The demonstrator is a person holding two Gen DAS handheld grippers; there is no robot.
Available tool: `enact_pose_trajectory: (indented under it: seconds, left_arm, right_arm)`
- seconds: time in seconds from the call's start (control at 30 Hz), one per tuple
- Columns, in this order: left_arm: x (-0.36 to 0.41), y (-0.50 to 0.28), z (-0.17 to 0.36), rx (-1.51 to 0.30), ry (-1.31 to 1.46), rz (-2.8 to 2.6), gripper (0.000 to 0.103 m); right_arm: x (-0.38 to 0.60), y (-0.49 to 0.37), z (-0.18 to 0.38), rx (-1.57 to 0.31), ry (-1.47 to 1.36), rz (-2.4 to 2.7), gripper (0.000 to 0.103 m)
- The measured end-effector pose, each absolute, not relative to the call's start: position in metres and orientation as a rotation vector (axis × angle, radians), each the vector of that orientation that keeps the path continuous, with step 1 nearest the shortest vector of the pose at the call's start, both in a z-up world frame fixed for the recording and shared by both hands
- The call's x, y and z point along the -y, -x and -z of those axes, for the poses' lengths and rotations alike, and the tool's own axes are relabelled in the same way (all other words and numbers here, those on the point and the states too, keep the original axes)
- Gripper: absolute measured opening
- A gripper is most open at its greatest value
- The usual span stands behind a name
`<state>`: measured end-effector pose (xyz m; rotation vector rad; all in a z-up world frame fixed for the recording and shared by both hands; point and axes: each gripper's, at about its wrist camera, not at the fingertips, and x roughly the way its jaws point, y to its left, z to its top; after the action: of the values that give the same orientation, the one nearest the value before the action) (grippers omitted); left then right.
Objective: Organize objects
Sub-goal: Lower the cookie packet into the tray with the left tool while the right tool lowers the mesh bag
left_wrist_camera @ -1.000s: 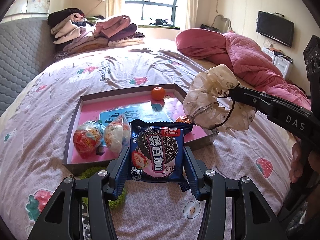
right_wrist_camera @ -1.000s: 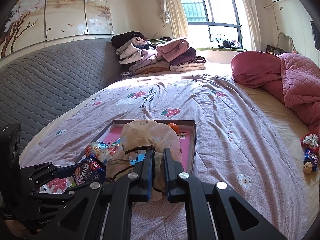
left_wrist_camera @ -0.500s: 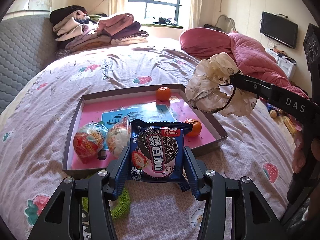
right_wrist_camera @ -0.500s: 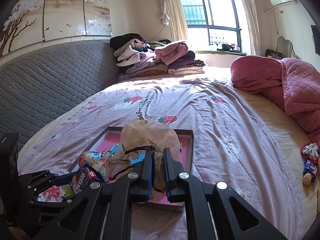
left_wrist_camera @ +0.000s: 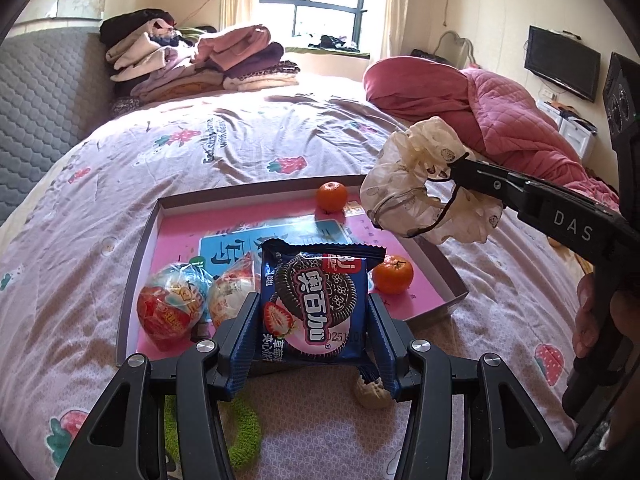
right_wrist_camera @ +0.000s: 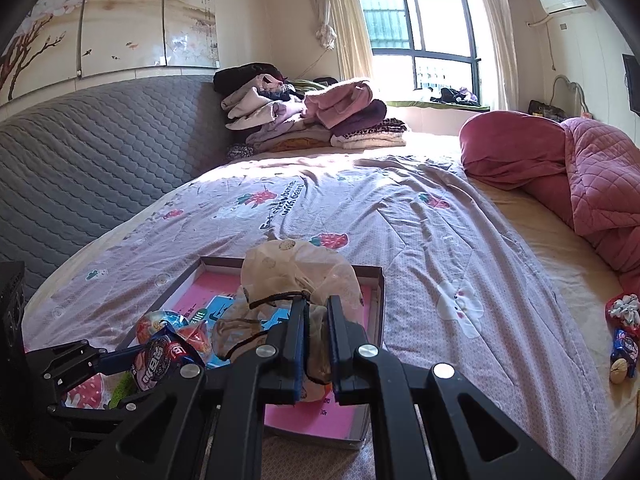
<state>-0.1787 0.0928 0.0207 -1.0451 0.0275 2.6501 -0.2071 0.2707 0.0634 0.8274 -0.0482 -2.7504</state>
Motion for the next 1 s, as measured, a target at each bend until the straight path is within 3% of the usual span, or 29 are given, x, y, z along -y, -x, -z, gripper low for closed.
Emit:
enact_pose_trajectory:
  seconds: [1.0]
  left_arm:
    - [-0.114, 0.218, 0.003, -0.089, 1.166, -2.647, 0.053]
  right_arm:
    - [-0.276, 0.256, -0.040, 0.018, -0.909, 2.749, 0.010]
